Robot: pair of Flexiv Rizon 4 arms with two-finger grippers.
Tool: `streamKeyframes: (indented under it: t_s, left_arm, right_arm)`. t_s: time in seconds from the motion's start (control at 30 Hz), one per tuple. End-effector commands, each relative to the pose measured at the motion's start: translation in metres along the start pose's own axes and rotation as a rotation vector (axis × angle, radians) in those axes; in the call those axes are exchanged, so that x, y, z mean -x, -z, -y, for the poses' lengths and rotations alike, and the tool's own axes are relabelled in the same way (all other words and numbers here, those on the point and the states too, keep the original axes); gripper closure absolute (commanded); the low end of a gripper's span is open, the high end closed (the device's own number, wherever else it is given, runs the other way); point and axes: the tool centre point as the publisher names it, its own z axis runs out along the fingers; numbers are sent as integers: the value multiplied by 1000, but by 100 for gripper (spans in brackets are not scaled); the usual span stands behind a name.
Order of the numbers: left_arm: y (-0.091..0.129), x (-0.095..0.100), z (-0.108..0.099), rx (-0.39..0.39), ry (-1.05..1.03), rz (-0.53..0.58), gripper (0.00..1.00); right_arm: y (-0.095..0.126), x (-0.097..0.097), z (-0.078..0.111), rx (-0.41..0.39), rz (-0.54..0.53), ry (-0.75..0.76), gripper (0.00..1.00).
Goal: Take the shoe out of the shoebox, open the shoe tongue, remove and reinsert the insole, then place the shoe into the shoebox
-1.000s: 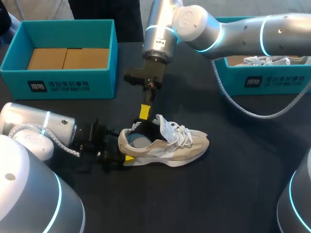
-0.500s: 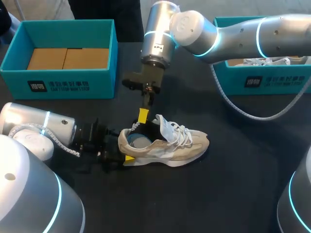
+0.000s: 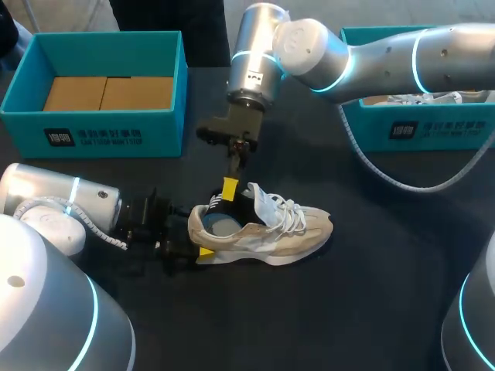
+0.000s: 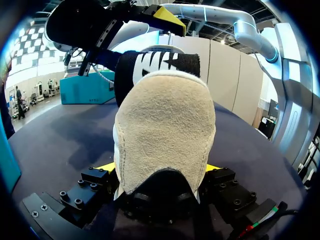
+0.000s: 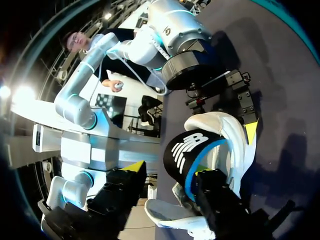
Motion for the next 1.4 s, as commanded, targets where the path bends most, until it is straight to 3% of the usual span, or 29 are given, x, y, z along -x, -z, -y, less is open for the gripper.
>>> streamKeyframes:
  t_s: [0.03, 0.5, 0.93, 1.03, 1.1, 1.4]
  left_arm:
    - [-1, 0, -3, 3, 0, 1, 100]
    - [-1, 0, -3, 3, 0, 1, 100]
    - [-1, 0, -3, 3, 0, 1, 100]
    - [-1, 0, -3, 3, 0, 1, 100]
    - [-1, 0, -3, 3, 0, 1, 100]
    - [-1, 0, -3, 3, 0, 1, 100]
  right_arm:
    - [-1, -2, 3, 5, 7, 1, 55]
    - [-4, 7, 2, 6, 1, 18, 60]
    - [-6, 13, 0, 5, -9, 28, 78]
    - [-6, 13, 0, 4, -12, 29, 87]
    - [-6, 13, 0, 4, -13, 30, 100]
    - [3, 0, 1, 8, 7, 59, 100]
